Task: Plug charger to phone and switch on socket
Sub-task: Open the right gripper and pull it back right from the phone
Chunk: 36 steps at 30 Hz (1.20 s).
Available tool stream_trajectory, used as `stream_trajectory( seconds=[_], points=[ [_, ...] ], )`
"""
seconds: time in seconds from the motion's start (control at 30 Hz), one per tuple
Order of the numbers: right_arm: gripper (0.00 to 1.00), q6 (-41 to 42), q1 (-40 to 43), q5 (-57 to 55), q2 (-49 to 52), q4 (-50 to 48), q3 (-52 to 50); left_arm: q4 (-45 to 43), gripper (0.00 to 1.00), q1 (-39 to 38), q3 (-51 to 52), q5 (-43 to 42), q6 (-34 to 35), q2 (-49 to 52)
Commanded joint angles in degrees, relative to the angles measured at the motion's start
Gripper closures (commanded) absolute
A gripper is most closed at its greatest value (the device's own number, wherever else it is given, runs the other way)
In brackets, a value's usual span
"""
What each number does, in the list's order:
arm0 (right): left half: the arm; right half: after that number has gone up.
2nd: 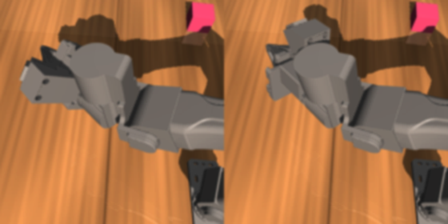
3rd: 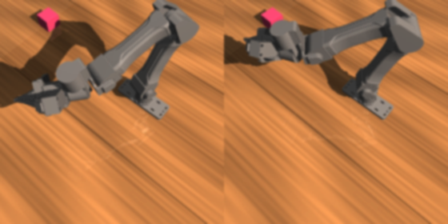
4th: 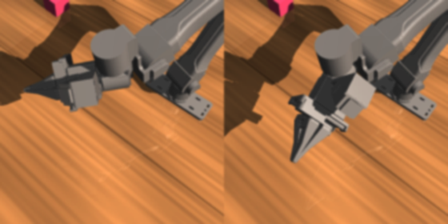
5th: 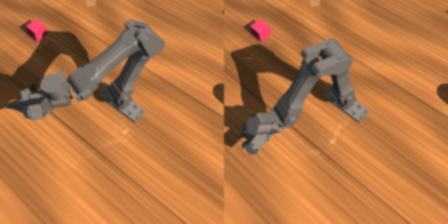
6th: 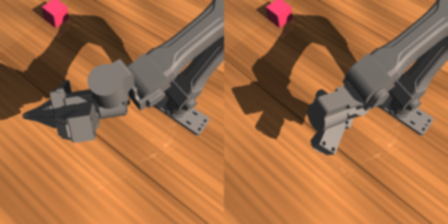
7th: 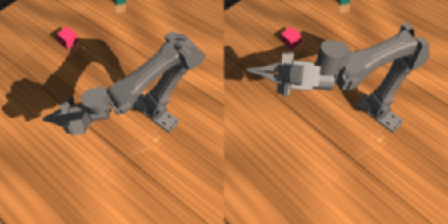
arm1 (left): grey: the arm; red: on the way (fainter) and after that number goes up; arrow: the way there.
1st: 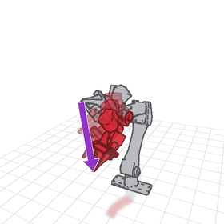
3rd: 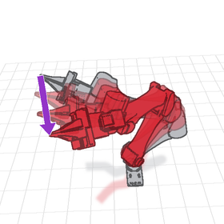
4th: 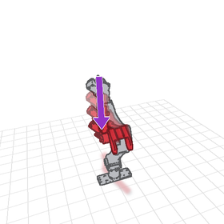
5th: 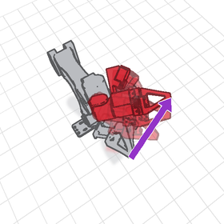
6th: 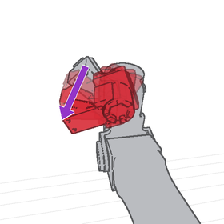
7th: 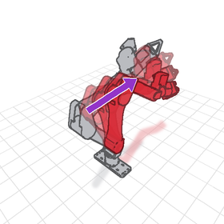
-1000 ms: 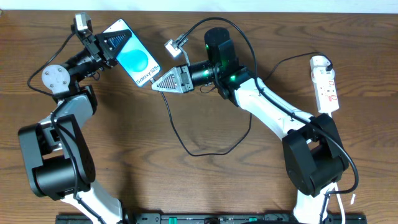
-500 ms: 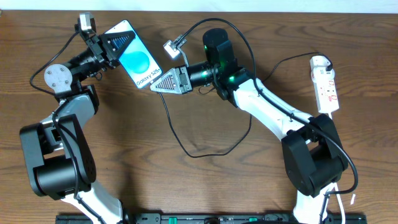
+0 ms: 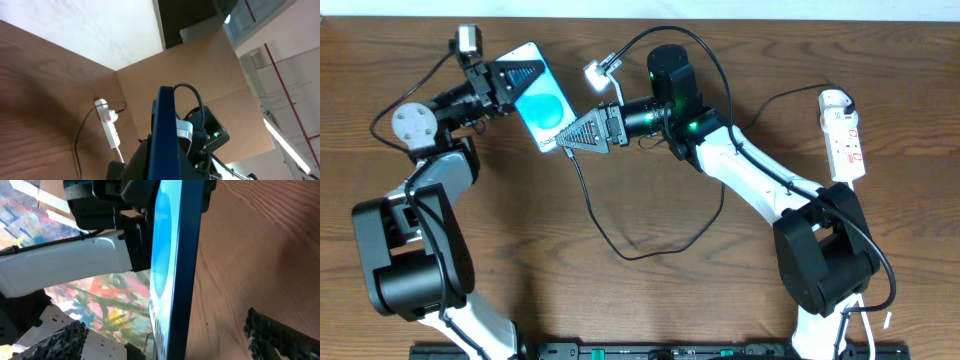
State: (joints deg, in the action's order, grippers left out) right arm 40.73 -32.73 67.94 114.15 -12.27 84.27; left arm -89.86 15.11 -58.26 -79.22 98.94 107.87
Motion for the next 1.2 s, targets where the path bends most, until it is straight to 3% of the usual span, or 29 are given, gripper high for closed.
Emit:
stream_trajectory(
  seconds=[0.0, 0.17, 0.3, 0.6, 0.8, 1.17],
  points=[
    [0.01, -1.88, 0.63, 0.98, -1.42, -0.09, 0.70, -0.87, 0.93, 1.53, -0.68, -0.09, -0.76, -1.57],
    [0.01, -2.71, 3.32, 0.11, -1.42, 1.99, 0.70, -0.68, 0.93, 3.56, -0.68, -1.46, -0.72, -1.57],
    [0.01, -4.07, 6.23, -6.32, -1.42, 9.75, 0.70, -0.26, 0.93, 4.48, -0.68, -1.57, -0.72, -1.57],
    [0.01, -12.17, 7.28, -24.39, -1.42, 28.61, 0.70, -0.26, 0.93, 4.48, -0.68, -1.75, -0.74, -1.57],
    [0.01, -12.57, 7.85, -39.78, -1.42, 38.38, 0.70, -0.26, 0.93, 4.48, -0.68, -2.93, -0.74, -1.55],
    [0.03, -12.55, 15.74, -42.64, -1.62, 49.53, 0.81, -0.26, 0.93, 4.48, -0.66, -4.37, -0.76, -1.53]
  ],
)
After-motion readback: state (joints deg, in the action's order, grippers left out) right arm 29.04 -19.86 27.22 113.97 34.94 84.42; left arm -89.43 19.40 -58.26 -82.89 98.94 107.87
